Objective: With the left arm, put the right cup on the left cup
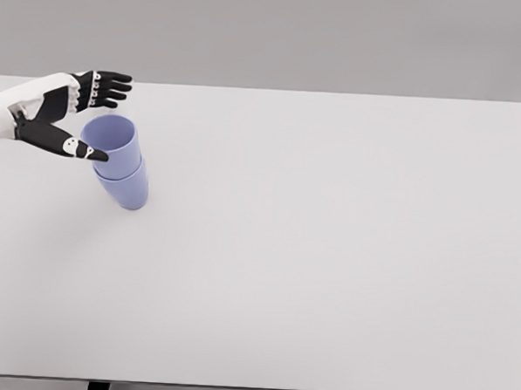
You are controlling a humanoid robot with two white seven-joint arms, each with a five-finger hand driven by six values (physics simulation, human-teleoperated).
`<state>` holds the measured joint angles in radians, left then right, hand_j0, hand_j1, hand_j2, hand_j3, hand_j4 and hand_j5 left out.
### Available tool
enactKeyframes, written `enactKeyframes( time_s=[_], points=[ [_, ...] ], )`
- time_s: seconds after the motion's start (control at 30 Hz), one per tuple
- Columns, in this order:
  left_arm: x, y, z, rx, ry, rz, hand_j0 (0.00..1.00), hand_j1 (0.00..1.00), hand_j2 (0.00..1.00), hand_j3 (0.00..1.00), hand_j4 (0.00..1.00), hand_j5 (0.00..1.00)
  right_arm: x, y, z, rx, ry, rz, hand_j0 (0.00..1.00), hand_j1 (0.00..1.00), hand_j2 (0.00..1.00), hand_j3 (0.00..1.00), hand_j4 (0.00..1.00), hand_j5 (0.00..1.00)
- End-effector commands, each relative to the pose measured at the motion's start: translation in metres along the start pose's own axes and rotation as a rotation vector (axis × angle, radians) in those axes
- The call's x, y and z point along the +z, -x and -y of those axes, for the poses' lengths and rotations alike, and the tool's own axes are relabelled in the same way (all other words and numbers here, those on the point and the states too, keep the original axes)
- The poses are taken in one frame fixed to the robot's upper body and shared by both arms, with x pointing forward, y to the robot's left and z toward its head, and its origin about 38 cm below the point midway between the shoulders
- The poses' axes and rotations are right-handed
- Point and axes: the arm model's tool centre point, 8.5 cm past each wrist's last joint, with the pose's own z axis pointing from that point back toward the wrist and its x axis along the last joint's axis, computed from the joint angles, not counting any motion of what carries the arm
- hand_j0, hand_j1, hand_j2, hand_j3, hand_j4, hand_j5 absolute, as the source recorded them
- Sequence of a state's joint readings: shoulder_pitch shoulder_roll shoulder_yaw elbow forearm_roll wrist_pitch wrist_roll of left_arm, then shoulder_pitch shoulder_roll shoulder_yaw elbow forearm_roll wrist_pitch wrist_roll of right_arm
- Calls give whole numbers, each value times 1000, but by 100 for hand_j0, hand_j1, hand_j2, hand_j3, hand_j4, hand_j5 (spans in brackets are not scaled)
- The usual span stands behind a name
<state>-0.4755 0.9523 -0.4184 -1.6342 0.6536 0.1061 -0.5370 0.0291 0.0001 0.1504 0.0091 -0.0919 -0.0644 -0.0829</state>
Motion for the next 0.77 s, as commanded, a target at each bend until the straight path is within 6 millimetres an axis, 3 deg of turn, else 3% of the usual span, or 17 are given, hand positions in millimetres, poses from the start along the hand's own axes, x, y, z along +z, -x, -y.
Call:
enactKeyframes(
  time_s=[0.0, 0.23, 0.73],
  points=[
    [1, -11, 0, -16, 3, 27, 100, 100, 100, 100, 100, 100, 0, 0, 0, 0, 0, 0, 100, 100, 100, 100, 100, 100],
    [18, -33, -6, -95, -8, 59, 100, 100, 100, 100, 100, 100, 0, -1, 0, 0, 0, 1, 100, 100, 100, 100, 100, 100],
    [36, -24, -3, -99, -7, 25, 100, 100, 100, 100, 100, 100, 0, 0, 0, 0, 0, 0, 100, 100, 100, 100, 100, 100]
  ],
)
